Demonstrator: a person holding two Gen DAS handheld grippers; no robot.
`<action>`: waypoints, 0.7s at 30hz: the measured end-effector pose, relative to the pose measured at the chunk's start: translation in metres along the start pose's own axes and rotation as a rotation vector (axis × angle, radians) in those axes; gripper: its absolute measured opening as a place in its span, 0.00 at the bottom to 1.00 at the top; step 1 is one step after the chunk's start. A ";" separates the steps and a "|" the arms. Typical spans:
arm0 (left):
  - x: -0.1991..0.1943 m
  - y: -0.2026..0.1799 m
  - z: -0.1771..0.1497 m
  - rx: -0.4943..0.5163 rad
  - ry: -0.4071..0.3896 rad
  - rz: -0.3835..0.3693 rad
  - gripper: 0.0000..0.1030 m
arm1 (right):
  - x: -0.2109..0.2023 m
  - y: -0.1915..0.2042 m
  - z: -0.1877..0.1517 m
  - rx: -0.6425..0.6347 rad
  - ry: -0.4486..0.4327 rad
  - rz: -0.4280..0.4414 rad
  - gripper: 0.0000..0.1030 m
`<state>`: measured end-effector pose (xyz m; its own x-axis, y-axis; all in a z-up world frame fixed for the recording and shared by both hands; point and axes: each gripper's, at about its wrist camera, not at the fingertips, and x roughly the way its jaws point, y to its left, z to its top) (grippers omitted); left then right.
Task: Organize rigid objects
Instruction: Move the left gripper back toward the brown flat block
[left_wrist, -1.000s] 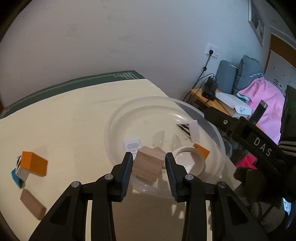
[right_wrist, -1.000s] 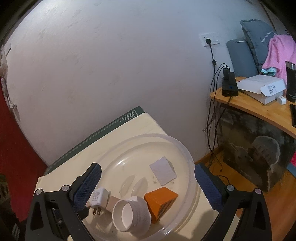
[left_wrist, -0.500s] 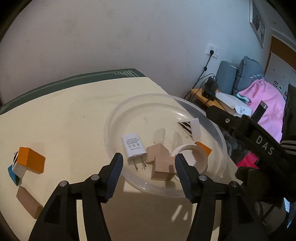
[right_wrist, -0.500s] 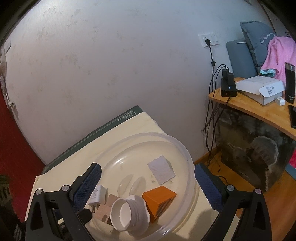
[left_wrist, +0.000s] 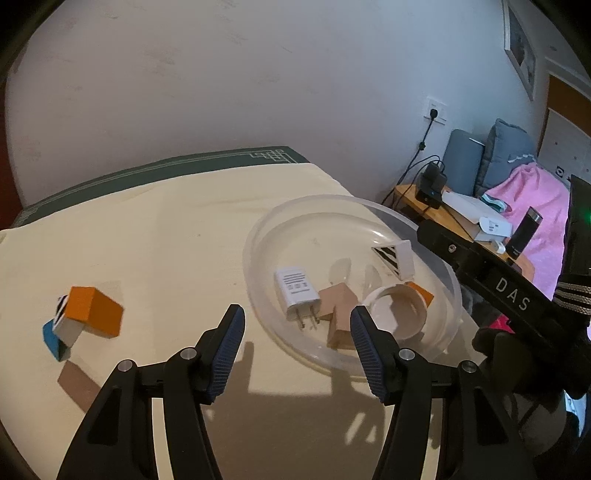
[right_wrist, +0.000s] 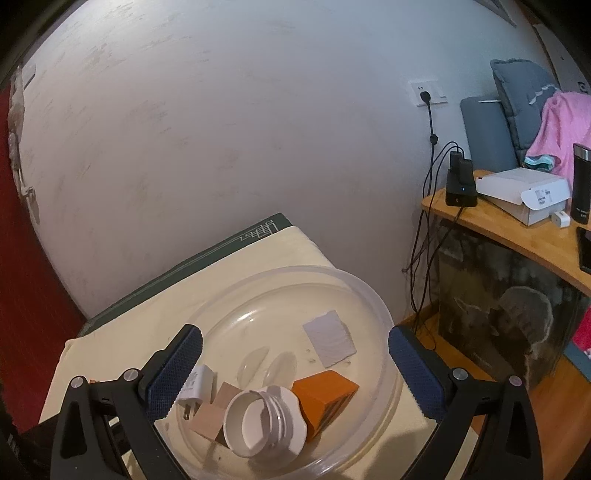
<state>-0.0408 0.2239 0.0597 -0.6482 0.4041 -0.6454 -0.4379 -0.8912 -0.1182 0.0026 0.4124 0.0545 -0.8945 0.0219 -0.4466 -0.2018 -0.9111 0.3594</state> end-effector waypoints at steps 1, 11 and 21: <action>-0.001 0.002 -0.001 -0.005 0.000 0.006 0.59 | 0.000 0.000 -0.001 -0.003 0.001 -0.001 1.00; -0.013 0.033 -0.013 -0.045 0.009 0.094 0.63 | 0.001 0.004 -0.004 -0.018 0.006 -0.003 1.00; -0.025 0.072 -0.029 -0.109 0.027 0.163 0.63 | 0.003 0.005 -0.005 -0.029 0.013 -0.005 1.00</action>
<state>-0.0379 0.1440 0.0450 -0.6872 0.2481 -0.6828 -0.2572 -0.9621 -0.0907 0.0012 0.4060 0.0508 -0.8879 0.0215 -0.4595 -0.1948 -0.9225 0.3333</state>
